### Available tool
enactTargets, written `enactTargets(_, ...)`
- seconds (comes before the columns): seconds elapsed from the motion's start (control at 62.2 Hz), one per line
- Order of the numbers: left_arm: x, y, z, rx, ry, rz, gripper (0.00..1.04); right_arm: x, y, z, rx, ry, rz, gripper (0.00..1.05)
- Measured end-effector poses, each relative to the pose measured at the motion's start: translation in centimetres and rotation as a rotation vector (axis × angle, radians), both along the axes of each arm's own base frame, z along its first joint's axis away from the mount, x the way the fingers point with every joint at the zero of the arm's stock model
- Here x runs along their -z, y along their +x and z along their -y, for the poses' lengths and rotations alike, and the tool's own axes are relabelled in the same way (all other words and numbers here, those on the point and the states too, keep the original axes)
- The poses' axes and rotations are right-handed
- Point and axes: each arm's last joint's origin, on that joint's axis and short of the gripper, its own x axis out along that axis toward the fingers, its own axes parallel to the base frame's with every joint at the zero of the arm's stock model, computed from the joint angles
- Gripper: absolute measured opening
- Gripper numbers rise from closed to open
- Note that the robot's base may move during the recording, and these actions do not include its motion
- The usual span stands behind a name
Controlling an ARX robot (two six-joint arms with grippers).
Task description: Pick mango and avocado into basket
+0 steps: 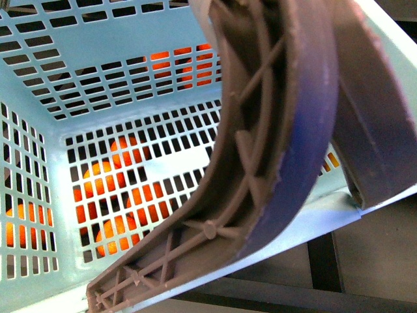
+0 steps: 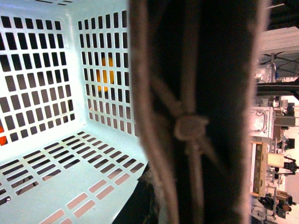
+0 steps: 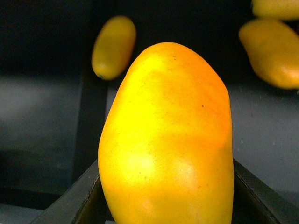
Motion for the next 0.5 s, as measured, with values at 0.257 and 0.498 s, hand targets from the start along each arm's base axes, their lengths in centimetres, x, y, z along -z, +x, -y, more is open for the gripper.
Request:
enactTargets(0.257, 0.0, 0.0, 0.0, 0.0, 0.0, 0.0, 0.04, -9.7, -0.7, -3.3, -0.088, 0.088, 0.276, 0.56)
enactTargets(0.498, 0.0, 0.0, 0.0, 0.0, 0.0, 0.0, 0.04, -14.0, -1.6, -7.0, -0.174, 0.149, 0.414, 0.56)
